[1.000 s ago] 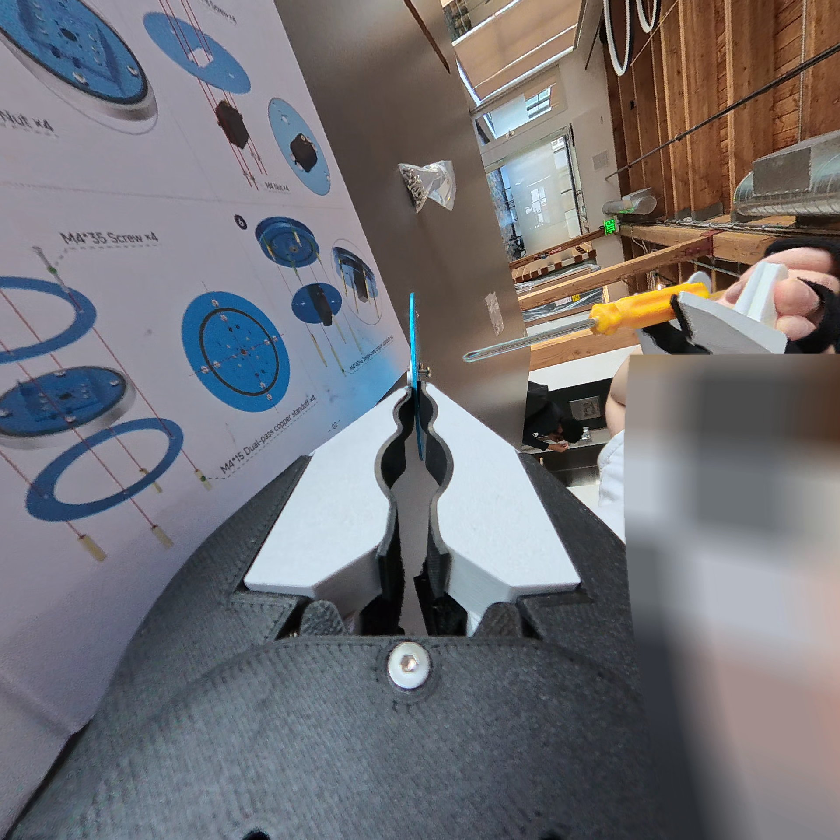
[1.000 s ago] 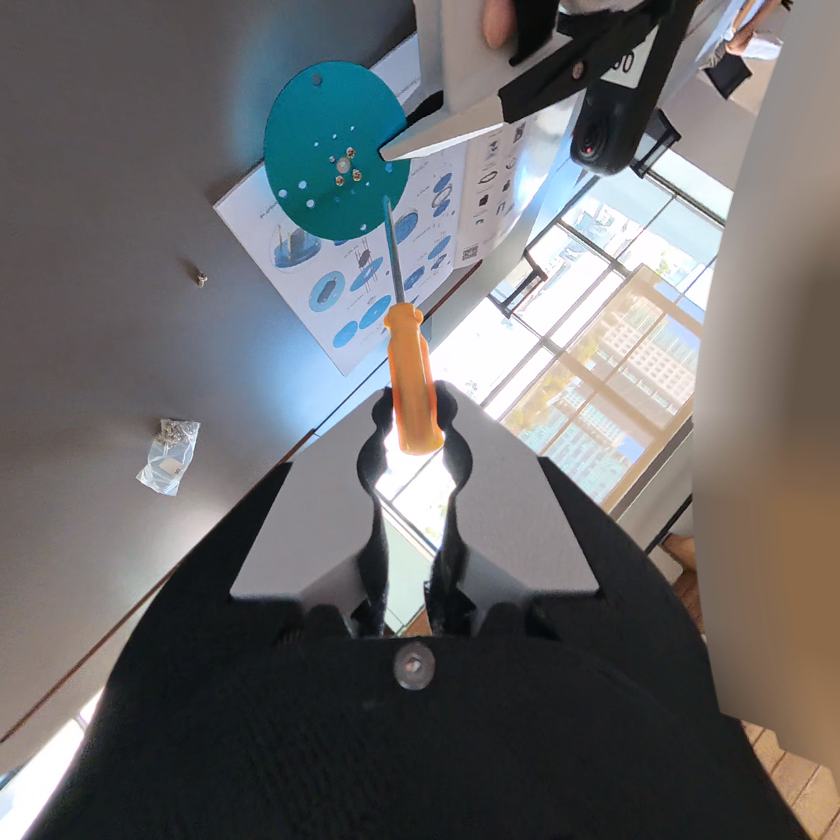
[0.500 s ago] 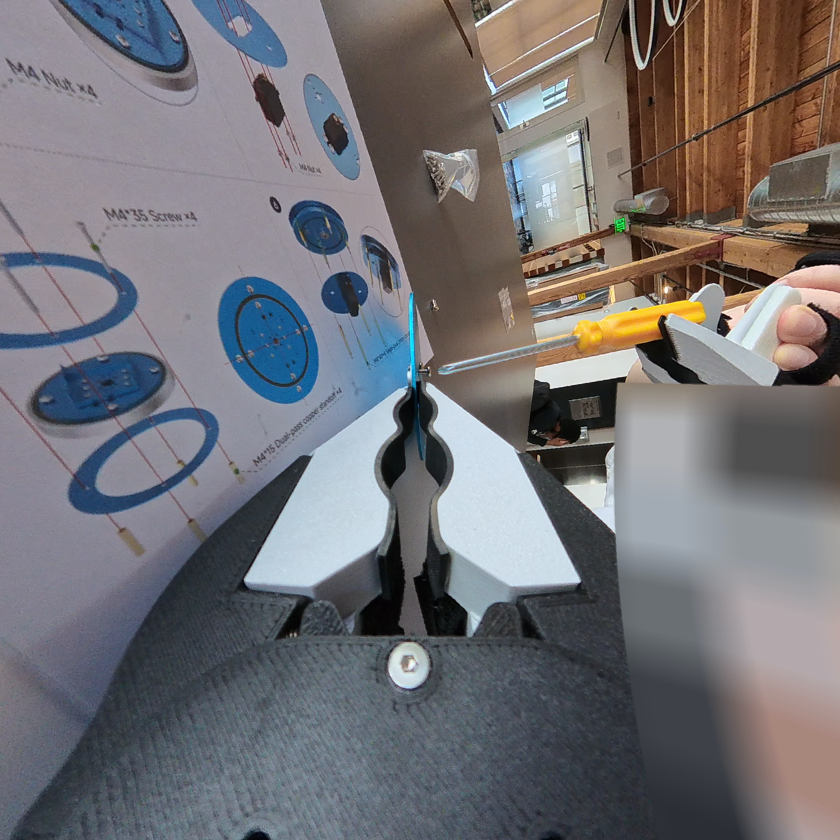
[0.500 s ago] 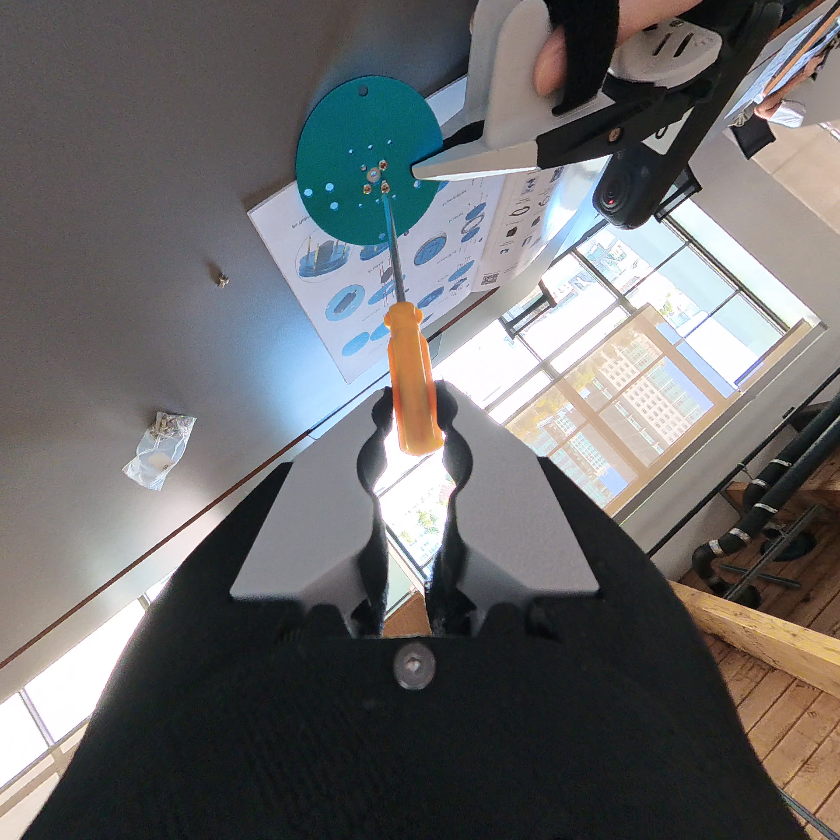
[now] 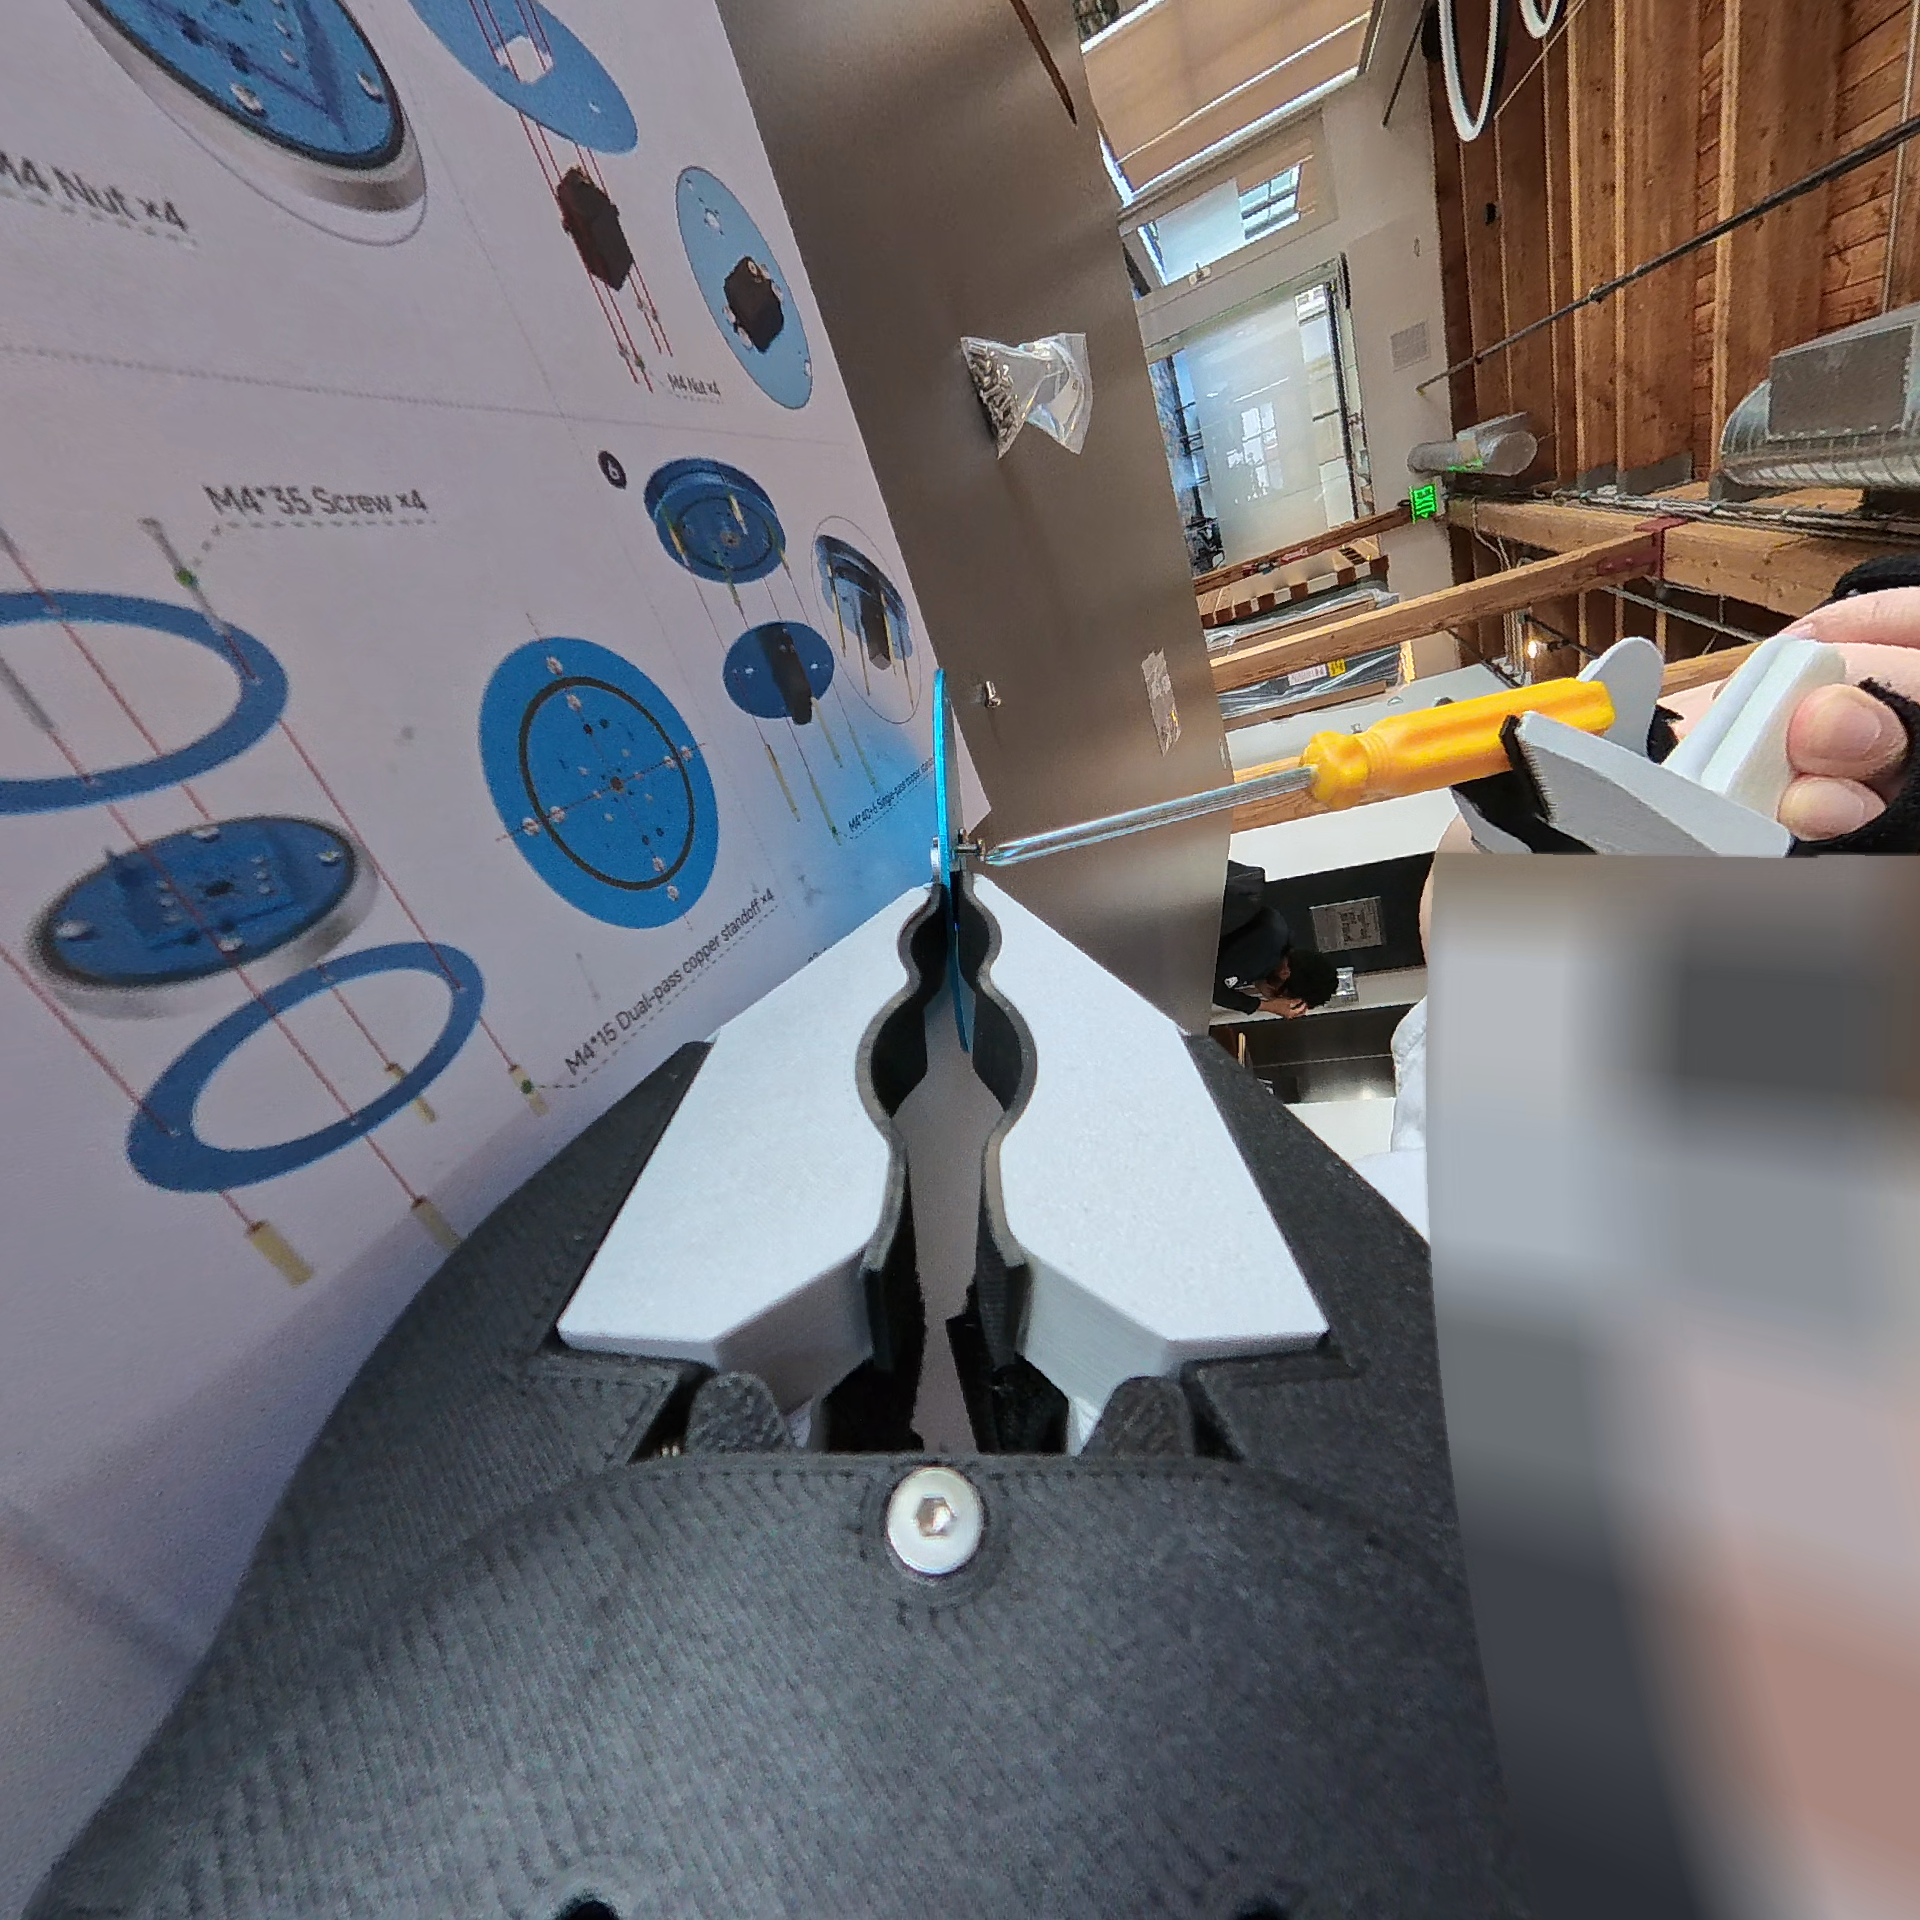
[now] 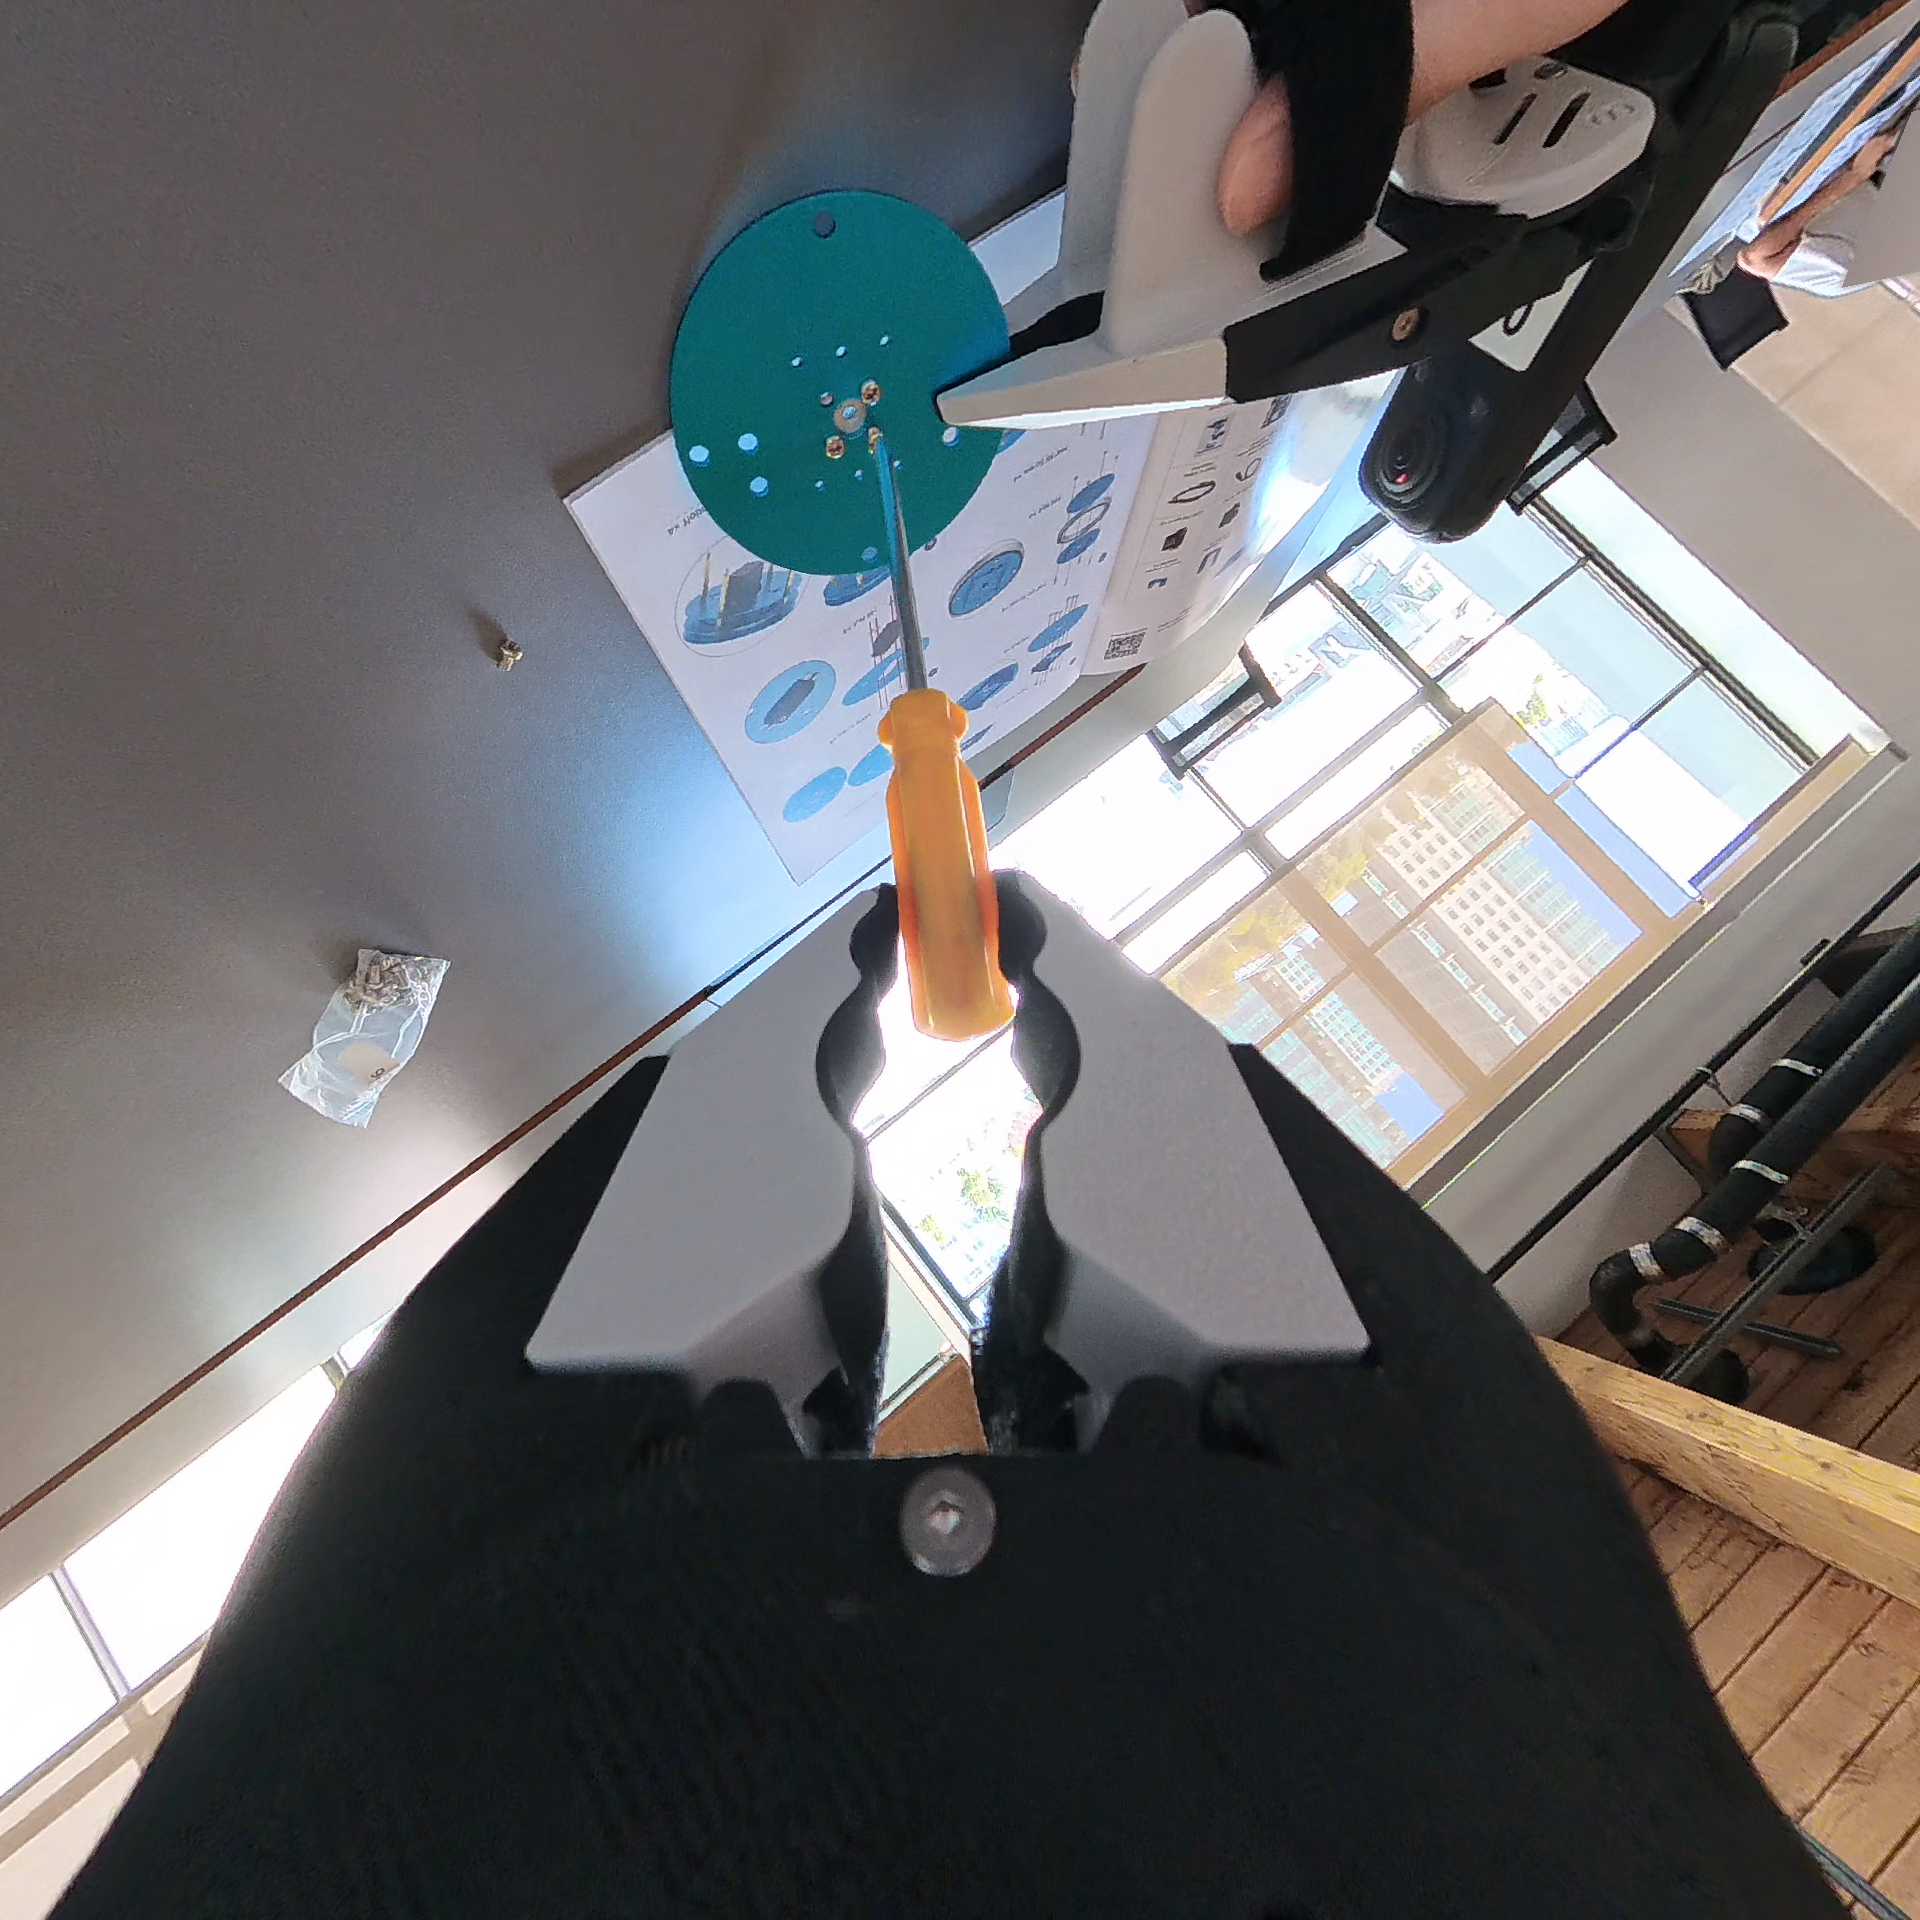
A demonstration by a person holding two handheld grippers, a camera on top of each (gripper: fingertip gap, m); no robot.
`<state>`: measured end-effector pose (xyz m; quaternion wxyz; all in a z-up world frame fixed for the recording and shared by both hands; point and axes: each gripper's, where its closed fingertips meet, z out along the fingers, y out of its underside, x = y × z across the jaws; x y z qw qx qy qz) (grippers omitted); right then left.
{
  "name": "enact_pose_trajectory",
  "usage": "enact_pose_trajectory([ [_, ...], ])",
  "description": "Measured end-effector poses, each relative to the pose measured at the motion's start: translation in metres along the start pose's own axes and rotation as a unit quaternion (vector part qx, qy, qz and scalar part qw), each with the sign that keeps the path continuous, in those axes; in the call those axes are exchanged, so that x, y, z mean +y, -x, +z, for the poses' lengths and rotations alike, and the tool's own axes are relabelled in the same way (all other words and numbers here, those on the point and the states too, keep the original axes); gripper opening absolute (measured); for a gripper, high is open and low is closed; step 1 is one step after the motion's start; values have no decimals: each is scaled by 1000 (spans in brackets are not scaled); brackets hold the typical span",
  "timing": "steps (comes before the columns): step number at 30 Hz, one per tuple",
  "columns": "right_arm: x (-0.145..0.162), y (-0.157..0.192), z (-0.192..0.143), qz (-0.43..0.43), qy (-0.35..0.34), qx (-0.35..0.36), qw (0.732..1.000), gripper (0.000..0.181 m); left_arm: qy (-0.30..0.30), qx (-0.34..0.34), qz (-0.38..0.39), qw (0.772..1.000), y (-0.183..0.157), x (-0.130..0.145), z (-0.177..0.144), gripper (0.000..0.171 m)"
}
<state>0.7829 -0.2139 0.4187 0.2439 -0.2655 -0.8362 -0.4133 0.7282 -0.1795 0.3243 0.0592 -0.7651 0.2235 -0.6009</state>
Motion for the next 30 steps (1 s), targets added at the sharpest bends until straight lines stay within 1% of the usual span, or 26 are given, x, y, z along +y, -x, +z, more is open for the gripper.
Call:
enact_pose_trajectory([
  [30, 3, 7, 1, 12, 4, -22, 1000, 19, 0, 0, 3, 1000, 0, 0, 1, 0],
])
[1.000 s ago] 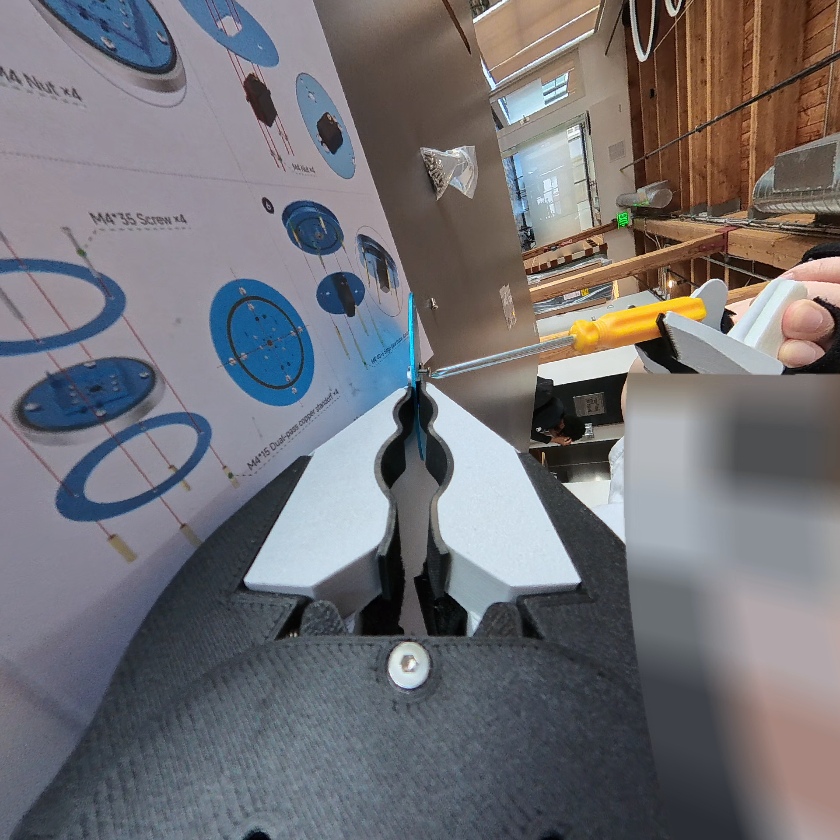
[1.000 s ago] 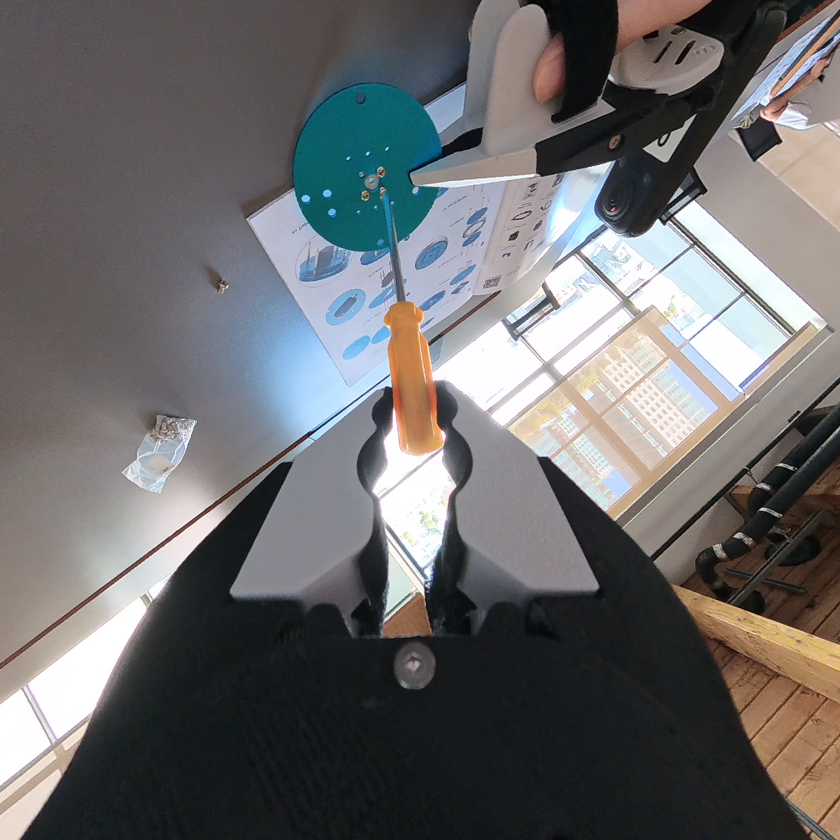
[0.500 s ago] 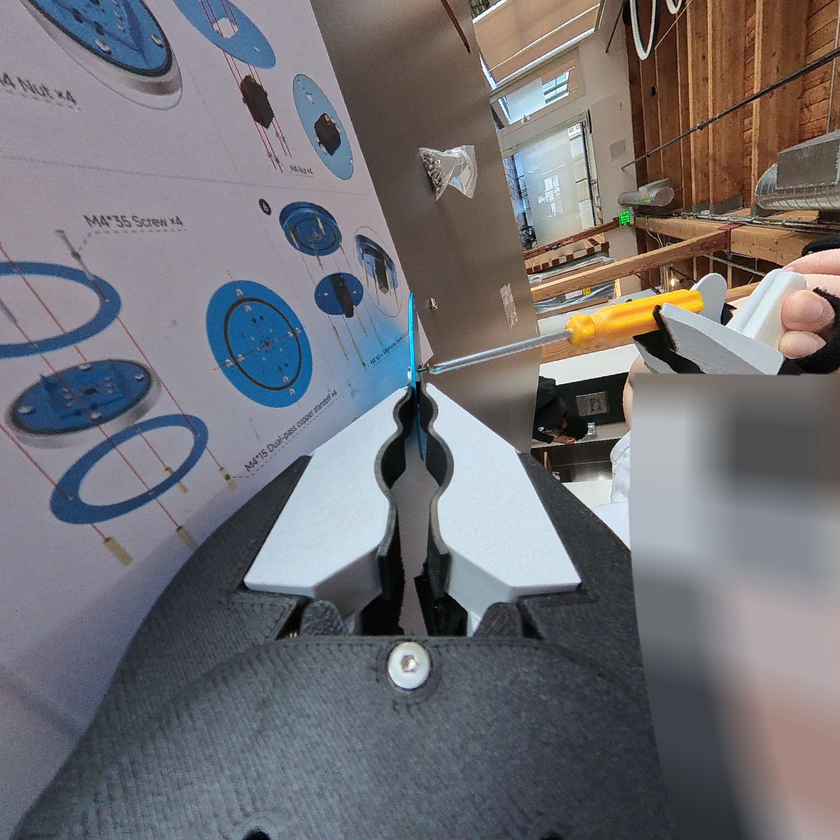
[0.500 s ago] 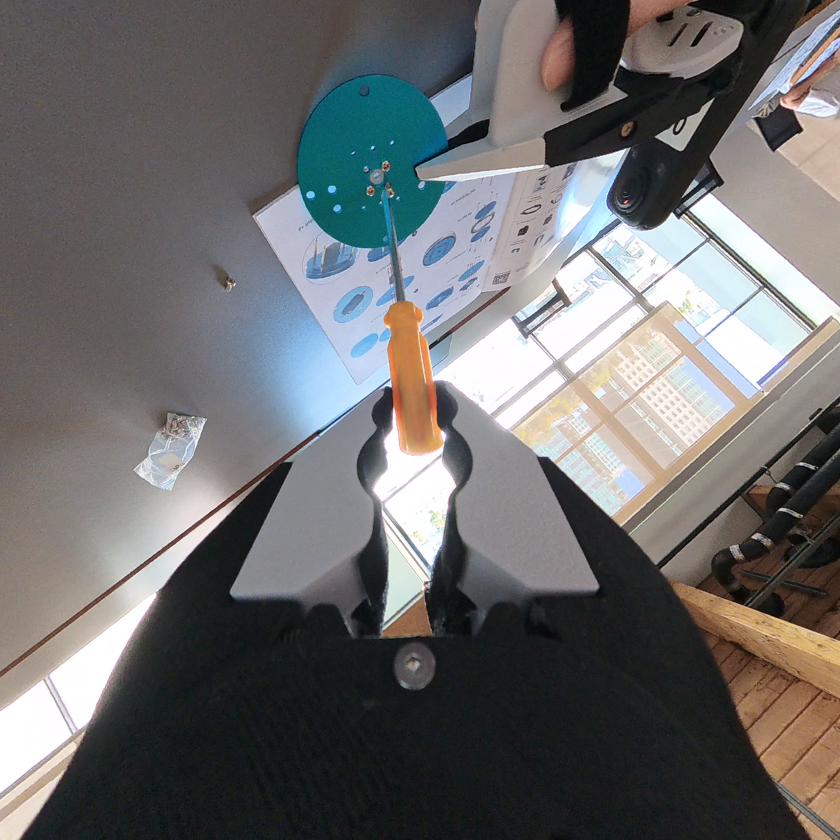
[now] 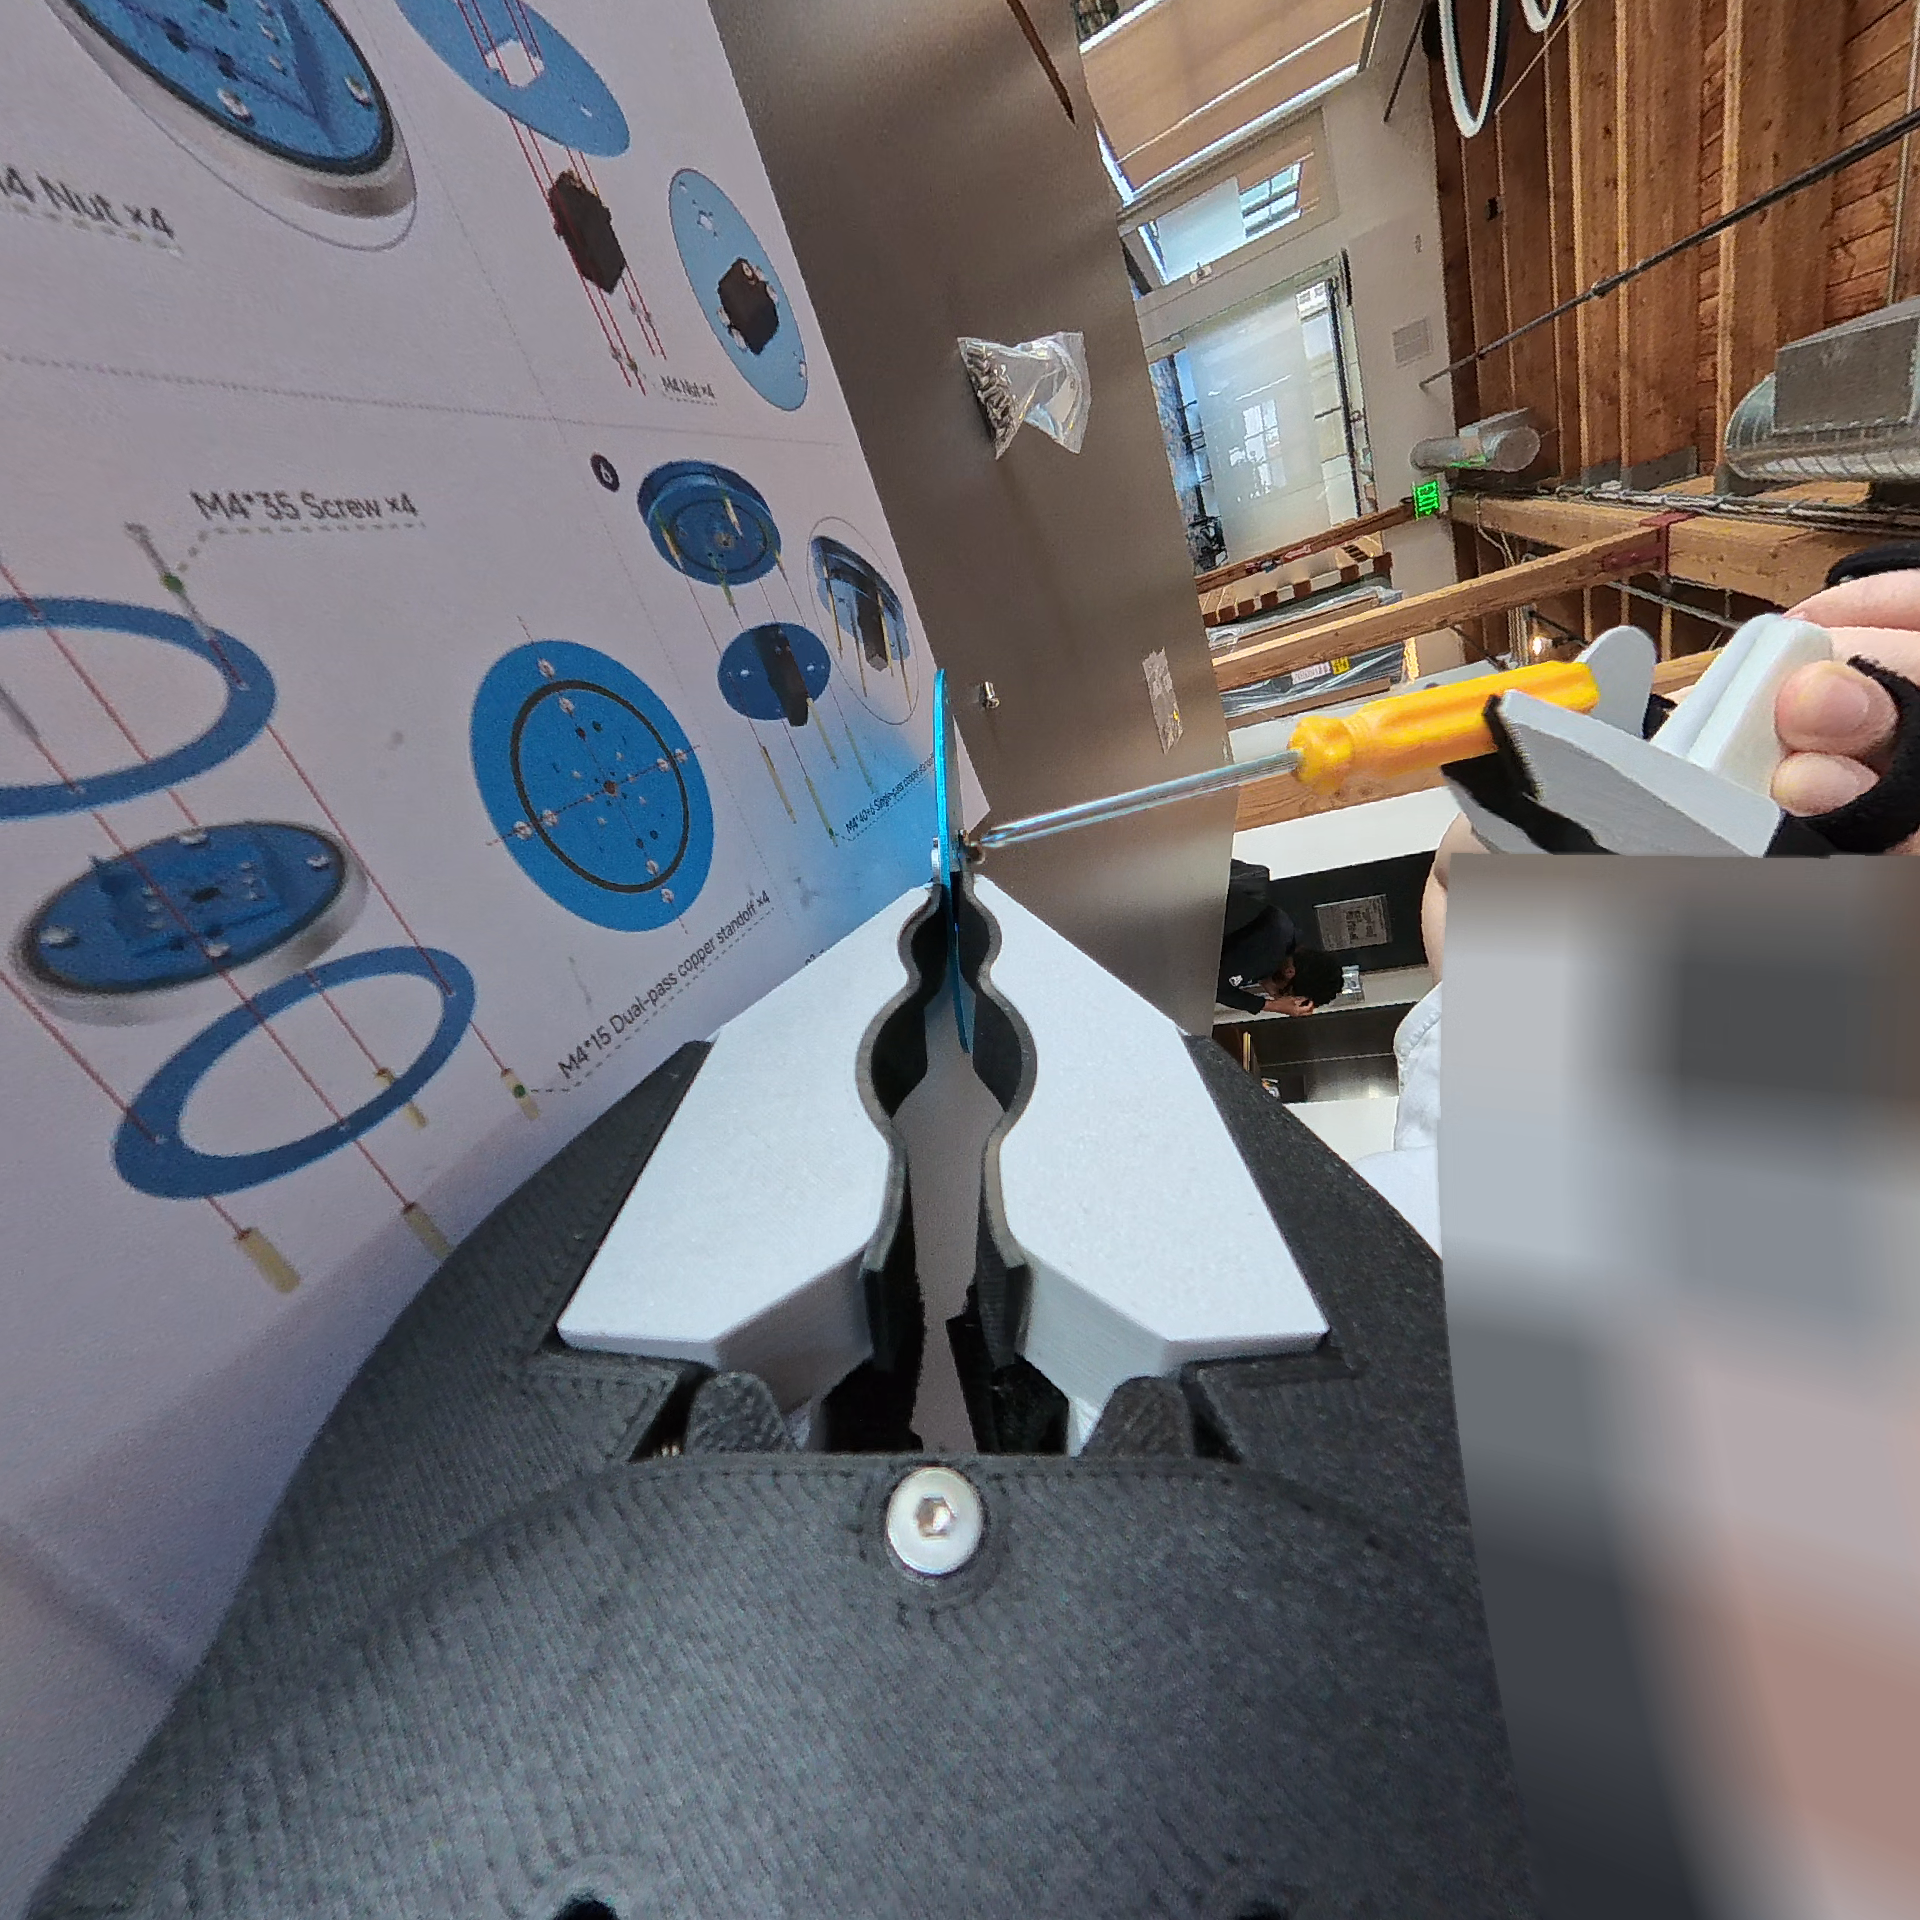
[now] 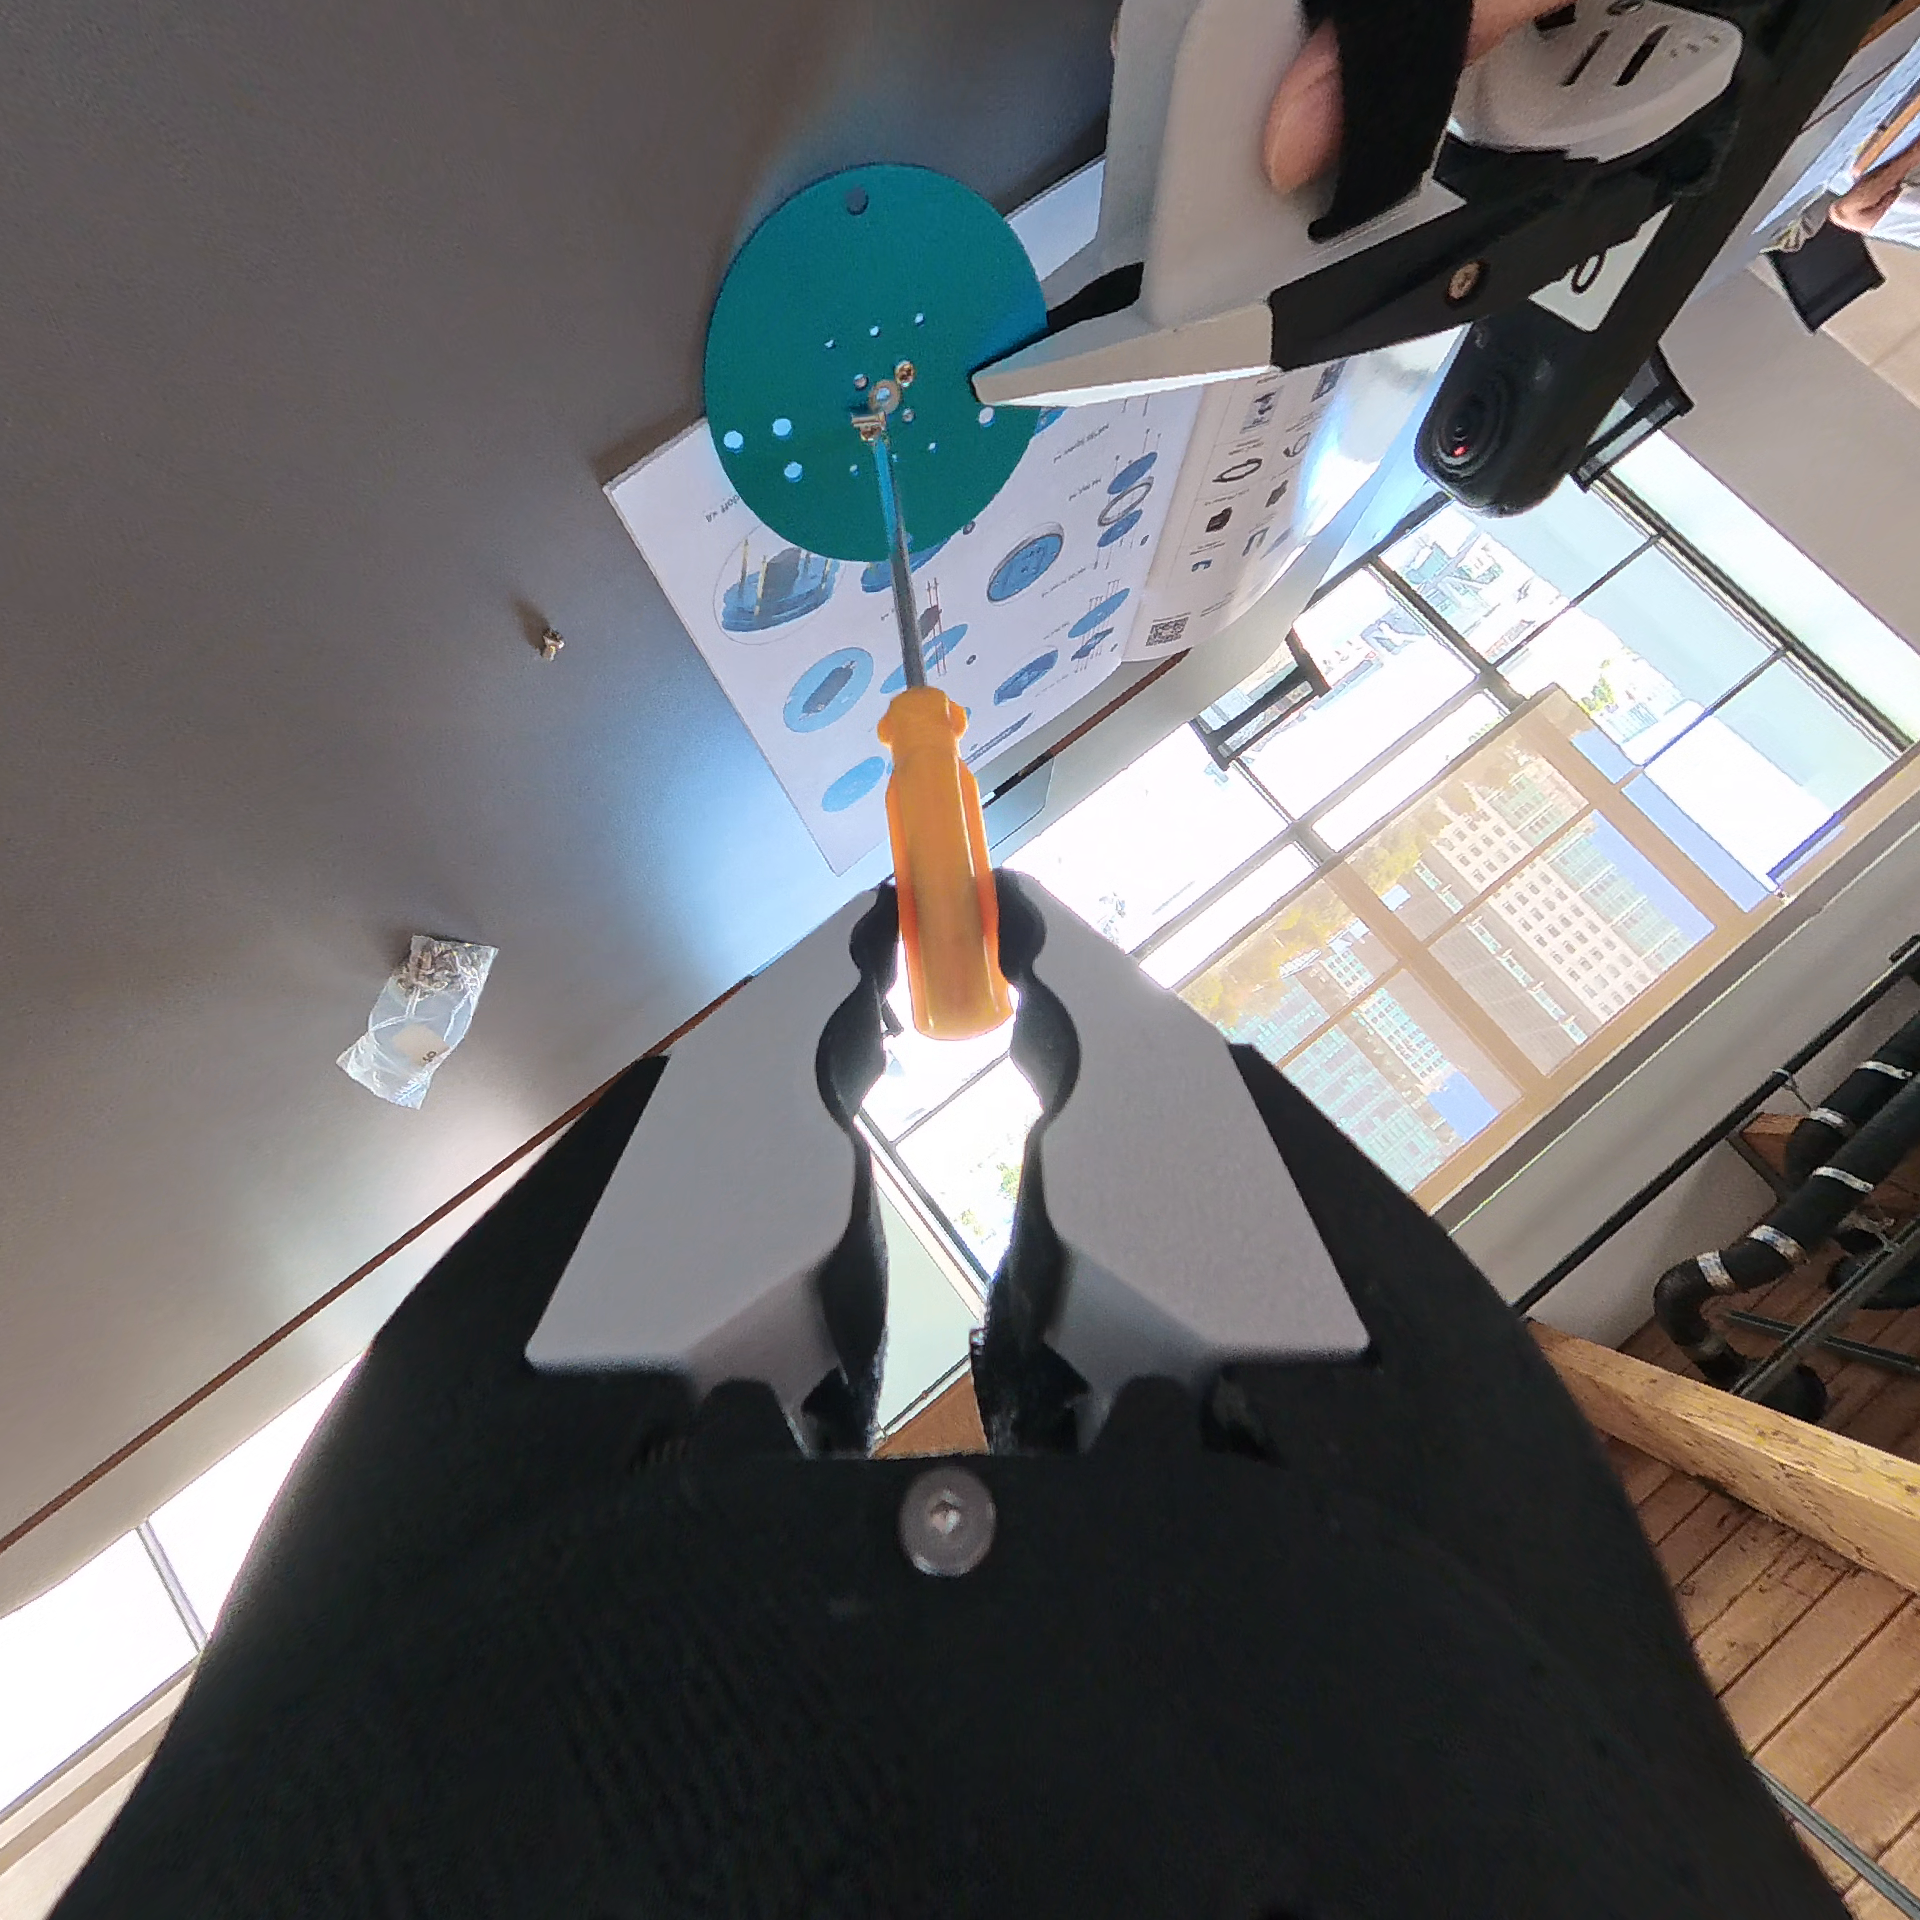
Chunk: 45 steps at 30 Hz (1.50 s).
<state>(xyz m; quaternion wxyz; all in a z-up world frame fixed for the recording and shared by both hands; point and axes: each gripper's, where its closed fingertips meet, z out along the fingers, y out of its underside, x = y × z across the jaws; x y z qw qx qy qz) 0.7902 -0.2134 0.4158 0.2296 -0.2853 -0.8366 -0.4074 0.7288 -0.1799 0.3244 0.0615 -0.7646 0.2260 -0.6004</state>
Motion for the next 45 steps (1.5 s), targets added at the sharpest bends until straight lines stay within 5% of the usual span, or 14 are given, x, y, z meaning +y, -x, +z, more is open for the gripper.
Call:
enact_pose_trajectory([
  [24, 12, 5, -14, 130, 2, 76, 989, 18, -8, 99, -85, 991, -15, -5, -3, 0],
  [45, 7, 5, -14, 95, 15, 102, 990, 18, -13, 127, -114, 985, -20, -8, -7, 0],
])
